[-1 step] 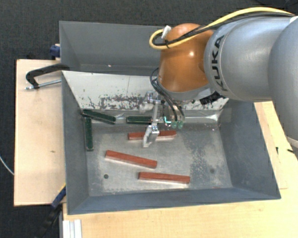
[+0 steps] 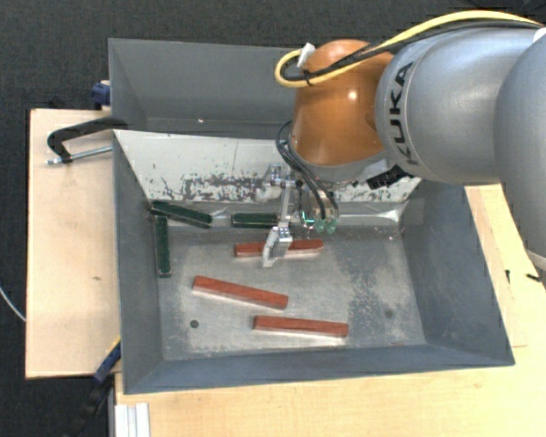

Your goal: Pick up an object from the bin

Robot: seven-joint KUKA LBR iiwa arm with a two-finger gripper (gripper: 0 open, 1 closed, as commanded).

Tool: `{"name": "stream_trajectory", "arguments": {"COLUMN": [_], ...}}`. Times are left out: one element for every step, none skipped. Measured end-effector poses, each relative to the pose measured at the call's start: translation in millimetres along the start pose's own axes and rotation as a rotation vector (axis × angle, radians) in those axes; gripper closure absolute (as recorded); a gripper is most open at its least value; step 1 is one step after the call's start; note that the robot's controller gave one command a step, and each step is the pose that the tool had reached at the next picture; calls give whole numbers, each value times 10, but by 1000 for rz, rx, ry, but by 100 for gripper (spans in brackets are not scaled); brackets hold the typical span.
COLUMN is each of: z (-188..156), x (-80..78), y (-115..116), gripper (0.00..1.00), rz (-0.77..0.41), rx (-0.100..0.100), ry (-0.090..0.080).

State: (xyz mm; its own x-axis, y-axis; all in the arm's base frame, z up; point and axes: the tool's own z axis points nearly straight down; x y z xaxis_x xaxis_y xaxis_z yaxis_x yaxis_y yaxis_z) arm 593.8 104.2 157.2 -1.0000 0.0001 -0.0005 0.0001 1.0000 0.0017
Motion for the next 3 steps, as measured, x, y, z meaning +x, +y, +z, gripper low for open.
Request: {"name": "stream_trajectory", "arguments": {"z": [746, 746, -740], "x": [-99, -98, 167], "y": [-55, -56, -30], "gripper": [100, 100, 100], "rz": [-19, -19, -33], "rx": [-6, -6, -1], "ry": [-28, -28, -7]}}
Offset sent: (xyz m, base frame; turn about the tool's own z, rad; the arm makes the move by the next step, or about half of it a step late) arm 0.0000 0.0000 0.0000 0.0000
